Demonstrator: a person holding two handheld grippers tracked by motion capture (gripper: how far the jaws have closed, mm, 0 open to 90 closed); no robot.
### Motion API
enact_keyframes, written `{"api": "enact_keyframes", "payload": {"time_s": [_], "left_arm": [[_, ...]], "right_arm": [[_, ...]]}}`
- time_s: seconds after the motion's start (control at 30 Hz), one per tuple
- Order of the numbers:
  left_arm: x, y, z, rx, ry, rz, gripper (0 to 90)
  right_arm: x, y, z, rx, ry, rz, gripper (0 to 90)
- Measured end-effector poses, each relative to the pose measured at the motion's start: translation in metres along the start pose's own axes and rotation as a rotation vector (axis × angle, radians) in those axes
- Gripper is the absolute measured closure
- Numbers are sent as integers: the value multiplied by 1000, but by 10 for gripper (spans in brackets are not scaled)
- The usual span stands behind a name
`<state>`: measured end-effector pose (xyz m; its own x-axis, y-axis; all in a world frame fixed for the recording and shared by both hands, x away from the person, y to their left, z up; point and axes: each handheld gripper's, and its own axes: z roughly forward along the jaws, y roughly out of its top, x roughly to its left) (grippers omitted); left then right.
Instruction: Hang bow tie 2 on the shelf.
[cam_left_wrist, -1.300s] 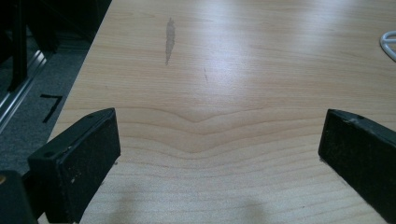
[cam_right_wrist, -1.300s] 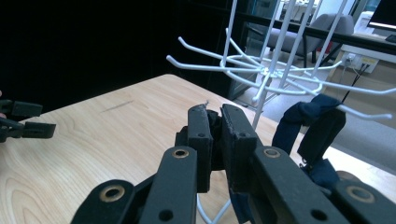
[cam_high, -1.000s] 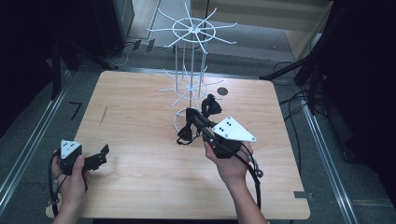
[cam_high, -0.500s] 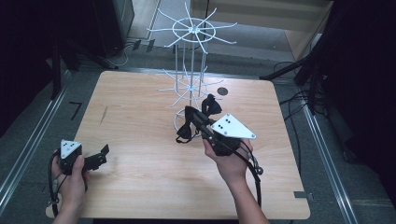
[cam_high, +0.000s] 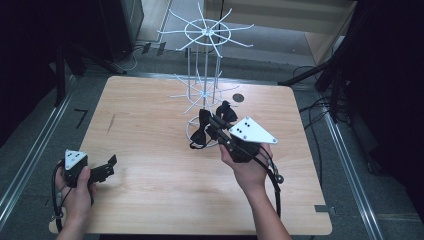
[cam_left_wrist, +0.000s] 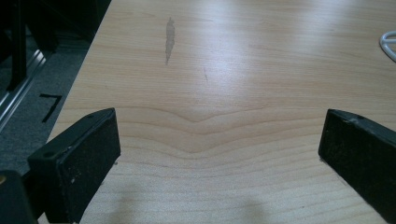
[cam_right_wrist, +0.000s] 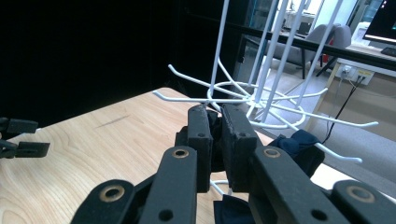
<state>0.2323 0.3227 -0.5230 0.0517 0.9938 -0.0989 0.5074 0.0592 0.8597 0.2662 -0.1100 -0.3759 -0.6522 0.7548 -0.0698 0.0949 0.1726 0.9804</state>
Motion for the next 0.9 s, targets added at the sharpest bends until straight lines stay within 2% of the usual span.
{"api": "enact_keyframes", "payload": {"time_s": [0.47,0.9], "left_arm": [[0,0,0,-1,0,-2,0],[0,0,0,-1,0,-2,0]], "right_arm": [[-14,-3,3,5,-13,38,840],[-24,-13,10,32,-22,80,840]]}}
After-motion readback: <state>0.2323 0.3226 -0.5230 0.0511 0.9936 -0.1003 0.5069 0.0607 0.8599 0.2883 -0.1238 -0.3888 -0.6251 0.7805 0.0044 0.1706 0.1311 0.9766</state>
